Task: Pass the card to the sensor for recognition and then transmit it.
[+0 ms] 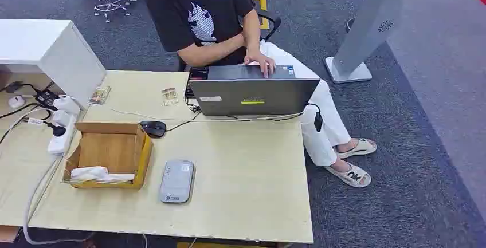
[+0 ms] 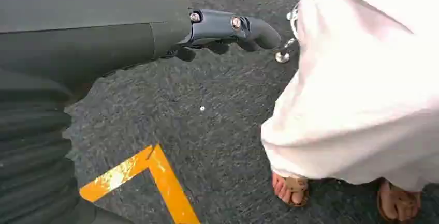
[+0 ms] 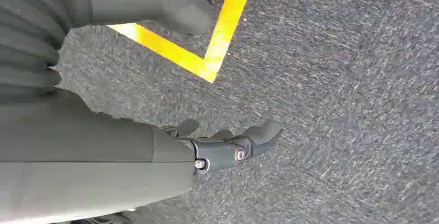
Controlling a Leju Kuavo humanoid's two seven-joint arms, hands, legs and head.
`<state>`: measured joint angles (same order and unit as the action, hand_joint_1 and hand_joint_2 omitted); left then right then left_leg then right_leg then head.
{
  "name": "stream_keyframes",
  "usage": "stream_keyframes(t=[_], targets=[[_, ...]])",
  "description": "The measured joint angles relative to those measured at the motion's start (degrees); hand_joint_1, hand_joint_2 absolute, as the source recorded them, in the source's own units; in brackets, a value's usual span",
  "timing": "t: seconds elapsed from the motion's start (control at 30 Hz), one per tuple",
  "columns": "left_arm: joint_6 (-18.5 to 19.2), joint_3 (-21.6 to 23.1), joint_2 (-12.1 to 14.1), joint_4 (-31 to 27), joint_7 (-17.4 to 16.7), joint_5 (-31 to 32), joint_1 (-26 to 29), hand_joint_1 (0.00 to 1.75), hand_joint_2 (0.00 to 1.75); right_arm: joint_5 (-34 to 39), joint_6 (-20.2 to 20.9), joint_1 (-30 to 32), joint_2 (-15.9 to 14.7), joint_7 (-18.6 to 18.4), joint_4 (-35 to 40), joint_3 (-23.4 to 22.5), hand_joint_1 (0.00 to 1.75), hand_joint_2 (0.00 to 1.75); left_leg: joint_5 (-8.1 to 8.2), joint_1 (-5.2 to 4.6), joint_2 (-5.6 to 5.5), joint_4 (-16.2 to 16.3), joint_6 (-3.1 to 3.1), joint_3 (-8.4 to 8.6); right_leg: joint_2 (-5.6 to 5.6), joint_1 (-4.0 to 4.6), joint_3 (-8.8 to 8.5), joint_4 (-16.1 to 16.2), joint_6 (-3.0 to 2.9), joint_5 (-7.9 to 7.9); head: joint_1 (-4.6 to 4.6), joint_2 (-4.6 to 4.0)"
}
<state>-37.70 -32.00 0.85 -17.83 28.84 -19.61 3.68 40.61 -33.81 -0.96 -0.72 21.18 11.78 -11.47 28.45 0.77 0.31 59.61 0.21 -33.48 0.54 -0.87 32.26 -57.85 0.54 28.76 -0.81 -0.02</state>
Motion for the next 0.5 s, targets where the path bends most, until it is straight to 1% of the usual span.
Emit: stream_keyframes(t=[0.03, 0.1, 0.13, 0.17, 0.23, 0.27, 0.3, 0.33, 0.37, 0.4, 0.43, 0.47, 0.5], targets=[[0.0, -0.4, 0.0, -0.4, 1.3, 0.3, 0.1, 0.0, 1.75, -0.3, -0.2, 0.0, 0.0, -0.3, 0.0, -0.1, 0.0, 1.75, 0.0, 0.0, 0.0, 0.0, 0.0, 0.0, 0.0, 0.0, 0.0, 0.0, 0.0, 0.0, 0.0, 0.0], [0.7, -3.3, -0.5, -3.3, 5.8, 1.2, 0.6, 0.0, 1.75, -1.1, -0.9, 0.0, 0.1, -1.1, 0.0, -0.6, 0.0, 1.75, 0.0, -0.04, 0.0, 0.0, 0.0, 0.01, 0.01, -0.03, 0.0, 0.0, 0.01, -0.01, 0.0, 0.0], [1.5, -5.1, -1.0, -5.2, 7.0, 2.2, 1.0, 0.0, 1.75, -1.5, -1.2, 0.0, 0.1, -1.5, 0.0, -0.9, 0.0, 1.75, 0.0, -0.05, 0.0, 0.0, 0.0, 0.02, 0.01, -0.04, 0.01, 0.0, 0.0, -0.01, -0.04, 0.0], [2.9, -7.7, -1.9, -8.6, 7.7, 3.8, 1.3, 0.0, 1.75, -2.1, -1.7, 0.0, 0.2, -1.8, 0.0, -1.2, 0.0, 1.75, 0.0, -0.04, 0.0, 0.0, 0.0, 0.03, 0.0, -0.04, 0.02, 0.0, 0.0, -0.01, -0.04, 0.0], [5.3, -13.3, -4.9, -17.0, 7.8, 9.6, 2.0, 0.0, 1.75, -3.1, -2.1, 0.1, 0.2, -2.4, 0.0, -1.7, 0.0, 1.75, -0.01, -0.04, 0.02, 0.0, 0.0, 0.04, -0.01, -0.04, 0.02, 0.0, 0.0, -0.01, -0.02, 0.0], [8.0, -16.4, -7.1, -22.3, 7.8, 12.9, 2.2, 0.0, 1.75, -3.8, -2.1, 0.1, 0.2, -2.5, 0.0, -2.1, 0.0, 1.75, -0.01, -0.04, 0.02, 0.0, 0.0, 0.03, -0.01, -0.04, 0.04, 0.0, 0.01, -0.01, 0.0, 0.0], [11.6, -19.3, -9.1, -27.7, 7.8, 15.6, 2.1, 0.0, 1.75, -4.6, -2.1, 0.1, 0.2, -2.5, 0.0, -2.5, 0.0, 1.75, -0.01, -0.04, 0.02, 0.0, 0.0, 0.02, -0.01, -0.04, 0.03, 0.0, 0.01, -0.02, -0.02, 0.0], [14.5, -22.0, -10.5, -32.2, 8.0, 17.5, 1.9, 0.0, 1.75, -5.2, -2.0, 0.1, 0.2, -2.5, 0.0, -2.8, 0.0, 1.75, -0.01, -0.03, 0.02, 0.0, 0.0, 0.02, -0.01, -0.02, -0.01, 0.0, 0.01, -0.02, 0.0, 0.0], [17.2, -24.8, -12.1, -37.3, 8.5, 18.0, 1.7, 0.0, 1.75, -5.9, -2.0, 0.1, 0.2, -2.4, 0.0, -2.9, 0.0, 1.75, -0.01, -0.03, 0.06, 0.0, 0.0, 0.04, -0.06, -0.02, -0.02, 0.0, 0.01, -0.02, -0.02, 0.0], [18.3, -26.3, -13.1, -40.8, 9.0, 17.7, 1.8, 0.0, 1.75, -6.4, -2.0, 0.1, 0.3, -2.3, 0.1, -3.0, 0.0, 1.75, 0.0, -0.03, 0.15, 0.0, 0.0, 0.04, -0.12, -0.02, -0.02, 0.0, -0.03, -0.04, -0.02, 0.0], [18.7, -28.3, -14.2, -46.5, 10.0, 16.3, 2.0, 0.0, 1.75, -7.2, -1.9, 0.1, 0.4, -2.1, 0.1, -3.2, 0.0, 1.75, 0.01, -0.03, 0.2, 0.0, 0.0, 0.09, -0.17, -0.02, -0.02, 0.0, -0.03, -0.04, -0.02, 0.0], [18.2, -28.7, -15.0, -50.4, 10.8, 14.7, 2.7, 0.0, 1.75, -7.8, -1.9, 0.2, 0.5, -2.1, 0.1, -3.5, 0.0, 1.75, 0.01, -0.03, 0.19, 0.0, 0.0, 0.09, -0.17, -0.02, 0.0, 0.0, -0.03, -0.04, -0.04, 0.0], [17.0, -28.5, -15.8, -55.1, 11.3, 12.9, 3.9, 0.0, 1.75, -8.4, -1.9, 0.2, 0.6, -2.2, 0.1, -3.8, 0.0, 1.75, 0.03, -0.01, 0.19, 0.0, -0.03, 0.1, -0.17, 0.0, 0.01, 0.0, -0.03, -0.03, -0.02, 0.0]])
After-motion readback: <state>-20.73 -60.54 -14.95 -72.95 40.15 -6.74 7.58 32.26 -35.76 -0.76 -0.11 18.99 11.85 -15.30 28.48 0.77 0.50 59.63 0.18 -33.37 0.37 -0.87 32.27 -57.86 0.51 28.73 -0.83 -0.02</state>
